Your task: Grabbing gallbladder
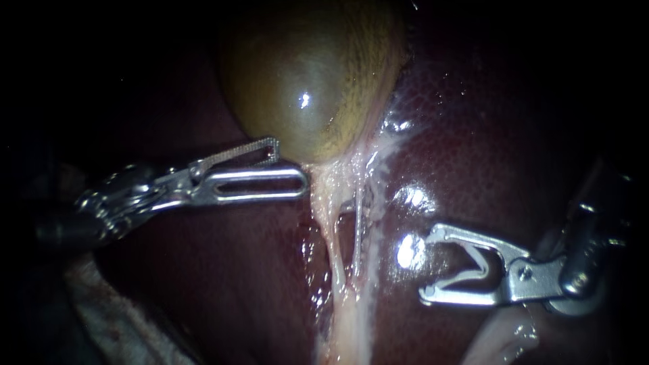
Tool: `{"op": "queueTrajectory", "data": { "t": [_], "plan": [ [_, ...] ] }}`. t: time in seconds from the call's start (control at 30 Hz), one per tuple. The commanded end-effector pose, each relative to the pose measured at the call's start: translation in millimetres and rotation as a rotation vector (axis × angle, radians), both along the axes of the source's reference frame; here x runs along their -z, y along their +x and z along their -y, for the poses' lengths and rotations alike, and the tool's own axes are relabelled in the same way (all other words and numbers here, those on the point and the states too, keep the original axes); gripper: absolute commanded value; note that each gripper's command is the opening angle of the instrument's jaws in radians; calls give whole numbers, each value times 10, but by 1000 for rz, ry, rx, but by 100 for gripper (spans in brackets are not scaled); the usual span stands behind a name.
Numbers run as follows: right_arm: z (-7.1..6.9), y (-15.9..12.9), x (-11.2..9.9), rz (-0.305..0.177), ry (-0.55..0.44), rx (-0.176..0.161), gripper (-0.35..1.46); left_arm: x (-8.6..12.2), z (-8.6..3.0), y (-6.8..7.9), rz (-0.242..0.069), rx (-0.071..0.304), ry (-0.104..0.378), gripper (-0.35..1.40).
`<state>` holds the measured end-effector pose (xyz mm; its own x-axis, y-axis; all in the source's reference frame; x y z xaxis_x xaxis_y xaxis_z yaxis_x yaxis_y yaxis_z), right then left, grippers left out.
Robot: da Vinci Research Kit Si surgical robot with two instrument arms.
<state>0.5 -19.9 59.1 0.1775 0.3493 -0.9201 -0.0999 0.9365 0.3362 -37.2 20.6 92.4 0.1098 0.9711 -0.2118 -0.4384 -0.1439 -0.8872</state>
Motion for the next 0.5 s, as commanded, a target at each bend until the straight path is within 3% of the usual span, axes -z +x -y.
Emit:
{"op": "queueTrajectory", "data": {
  "t": [0.03,0.23,0.5],
  "plan": [
    [0,0,0,0,0,0,59,-2,1,-3,1,-3,8,77],
    [0,0,-1,0,0,0,59,-20,10,-20,-12,6,99,67],
    [0,0,-1,0,0,0,59,-44,24,-33,-40,-4,149,66]
  ]
}}
